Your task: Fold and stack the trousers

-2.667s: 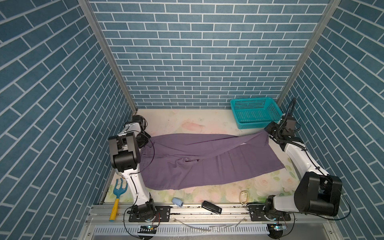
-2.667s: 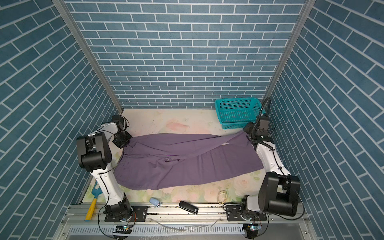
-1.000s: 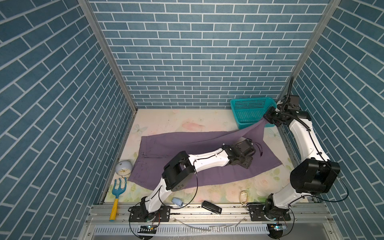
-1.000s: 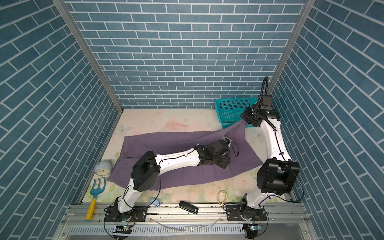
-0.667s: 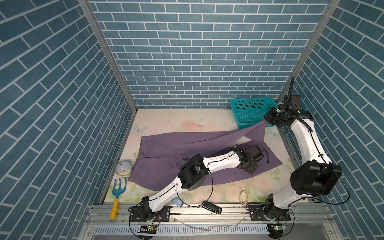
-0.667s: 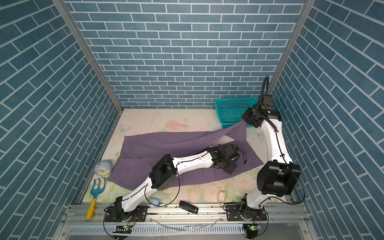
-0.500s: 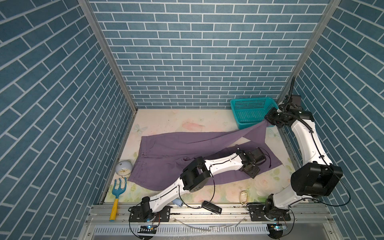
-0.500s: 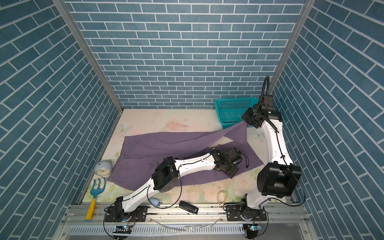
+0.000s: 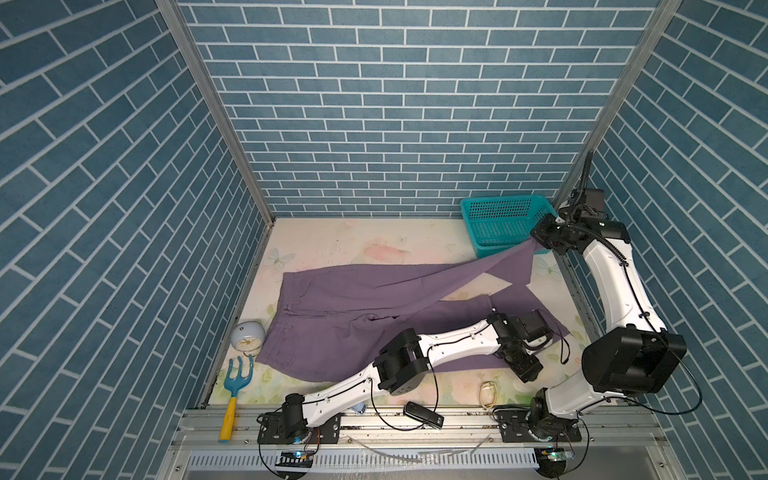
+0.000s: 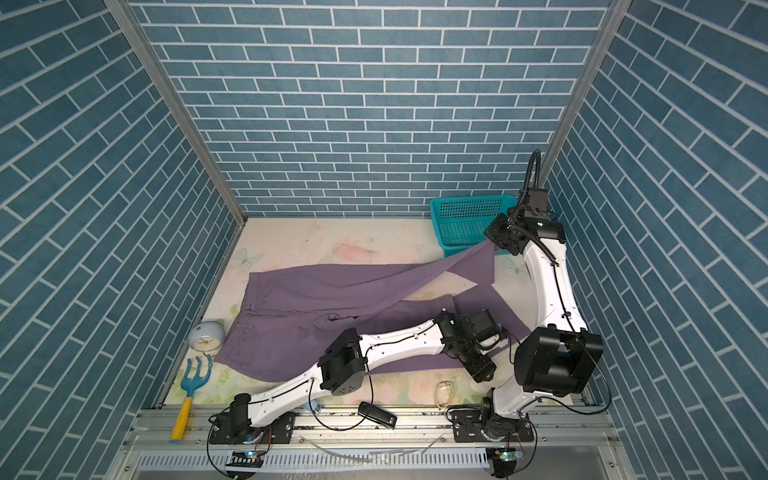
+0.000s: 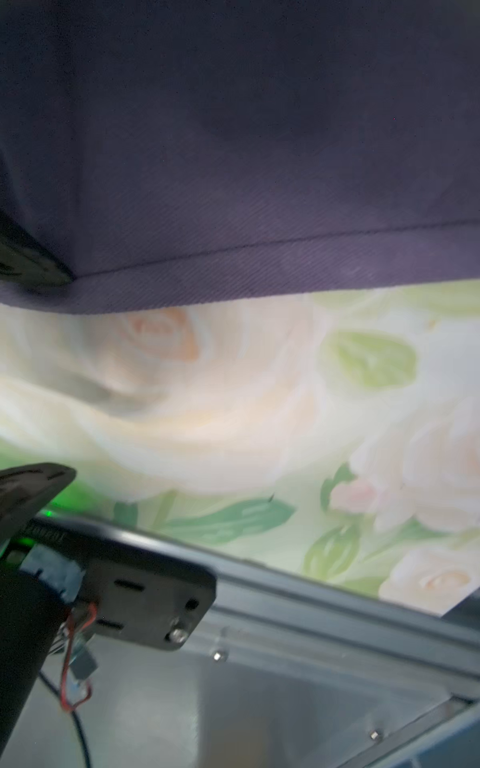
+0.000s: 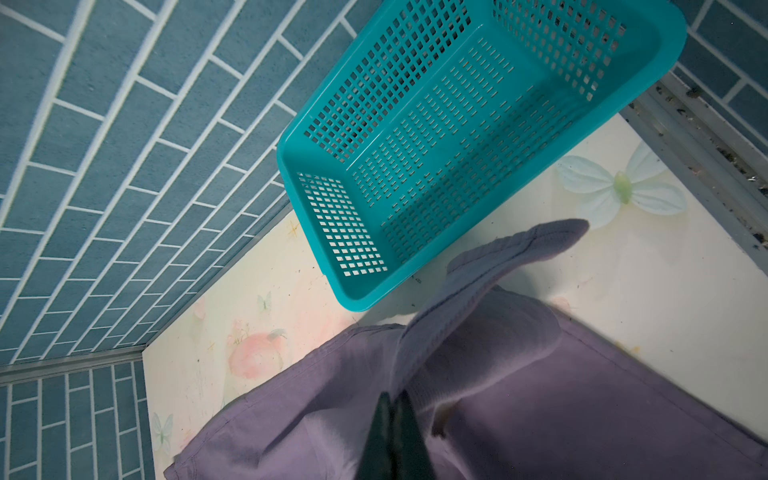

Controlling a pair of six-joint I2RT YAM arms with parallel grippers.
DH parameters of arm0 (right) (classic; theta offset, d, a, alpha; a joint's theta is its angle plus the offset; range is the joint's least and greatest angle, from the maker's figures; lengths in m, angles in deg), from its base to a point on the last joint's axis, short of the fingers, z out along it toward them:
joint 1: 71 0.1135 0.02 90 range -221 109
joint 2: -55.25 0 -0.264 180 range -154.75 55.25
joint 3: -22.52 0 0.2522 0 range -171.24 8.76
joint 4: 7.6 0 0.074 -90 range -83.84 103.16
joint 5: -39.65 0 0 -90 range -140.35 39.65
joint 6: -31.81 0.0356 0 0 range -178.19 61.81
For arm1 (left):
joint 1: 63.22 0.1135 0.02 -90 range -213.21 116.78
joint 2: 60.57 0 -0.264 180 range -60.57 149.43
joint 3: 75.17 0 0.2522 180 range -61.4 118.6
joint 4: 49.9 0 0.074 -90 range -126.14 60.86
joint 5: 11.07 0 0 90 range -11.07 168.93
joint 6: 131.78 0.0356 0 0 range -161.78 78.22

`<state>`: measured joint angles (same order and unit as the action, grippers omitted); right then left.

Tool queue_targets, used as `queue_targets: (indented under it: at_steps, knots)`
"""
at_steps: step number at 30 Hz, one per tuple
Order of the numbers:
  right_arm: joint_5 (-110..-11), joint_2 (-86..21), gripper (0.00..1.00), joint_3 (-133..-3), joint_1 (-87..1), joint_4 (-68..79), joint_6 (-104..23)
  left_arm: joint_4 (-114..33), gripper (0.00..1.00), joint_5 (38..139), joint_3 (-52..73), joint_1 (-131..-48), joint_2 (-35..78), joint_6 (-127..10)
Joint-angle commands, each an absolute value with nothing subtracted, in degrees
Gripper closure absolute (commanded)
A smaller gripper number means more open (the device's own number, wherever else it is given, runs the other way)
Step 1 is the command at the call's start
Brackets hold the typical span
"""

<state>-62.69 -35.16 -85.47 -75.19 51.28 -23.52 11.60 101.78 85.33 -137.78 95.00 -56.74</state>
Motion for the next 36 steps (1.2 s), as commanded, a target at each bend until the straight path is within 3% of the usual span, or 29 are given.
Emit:
queue_targets:
  at_steps: [1, 5, 9, 14, 19, 28, 32, 36]
  knots:
    - [-60.76, -33.26, 1.00, -87.09, -75.31, 51.33, -22.54, 17.44, 0.38, 105.69, 85.65, -138.37, 96.74, -54.44]
    - [-59.61, -32.81, 1.00, -86.30, -75.36, 51.84, -23.55, 8.79, 0.46, 109.90, 74.35, -136.29, 89.05, -57.19]
    - [-59.42, -32.90, 1.00, -85.81, -75.40, 51.82, -23.78, 4.32, 0.36, 112.50, 70.78, -134.16, 84.23, -61.87]
    - [-58.22, -32.84, 1.00, -85.22, -75.40, 51.68, -24.83, -0.03, 0.34, 115.88, 65.51, -131.10, 75.06, -65.58]
    - [-56.55, -31.79, 1.00, -81.96, -75.40, 50.02, -25.58, -3.27, 0.31, 116.14, 53.36, -123.68, 58.16, -66.92]
    - [-48.16, -17.19, 1.00, -54.60, -75.94, 38.11, -20.30, -5.87, 0.28, 102.13, 25.06, -100.00, 33.58, -71.10]
    - [-45.64, -10.65, 1.00, -43.26, -77.40, 34.80, -15.67, -4.15, 0.27, 93.04, 15.76, -89.87, 31.21, -74.15]
    - [-44.48, -6.16, 1.00, -33.28, -78.67, 30.18, -11.80, -3.22, 0.26, 89.05, 13.55, -82.33, 36.03, -76.14]
